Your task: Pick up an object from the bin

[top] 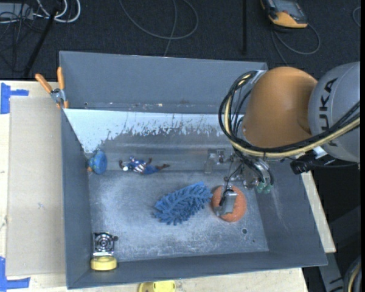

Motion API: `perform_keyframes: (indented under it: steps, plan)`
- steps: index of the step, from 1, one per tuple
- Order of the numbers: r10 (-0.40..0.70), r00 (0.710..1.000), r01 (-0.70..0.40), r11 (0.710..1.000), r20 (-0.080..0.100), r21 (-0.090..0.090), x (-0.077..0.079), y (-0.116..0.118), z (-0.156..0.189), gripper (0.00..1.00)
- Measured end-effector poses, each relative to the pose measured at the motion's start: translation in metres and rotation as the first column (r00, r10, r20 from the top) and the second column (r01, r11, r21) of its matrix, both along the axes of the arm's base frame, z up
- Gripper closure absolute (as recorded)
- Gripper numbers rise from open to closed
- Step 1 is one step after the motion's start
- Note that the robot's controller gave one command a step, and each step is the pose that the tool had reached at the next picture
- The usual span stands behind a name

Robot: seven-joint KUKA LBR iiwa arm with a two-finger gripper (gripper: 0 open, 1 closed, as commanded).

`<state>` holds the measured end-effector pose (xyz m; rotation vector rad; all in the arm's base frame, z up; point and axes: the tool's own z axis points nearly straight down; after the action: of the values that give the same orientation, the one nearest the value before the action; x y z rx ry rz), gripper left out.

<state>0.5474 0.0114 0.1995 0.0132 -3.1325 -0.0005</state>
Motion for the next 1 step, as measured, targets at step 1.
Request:
perform_keyframes:
  steps: [1]
  plan:
    - [0.0, 1.0, 0.0, 1.0, 0.008, 0.0, 0.0013, 0.0, 0.0046, 0.0]
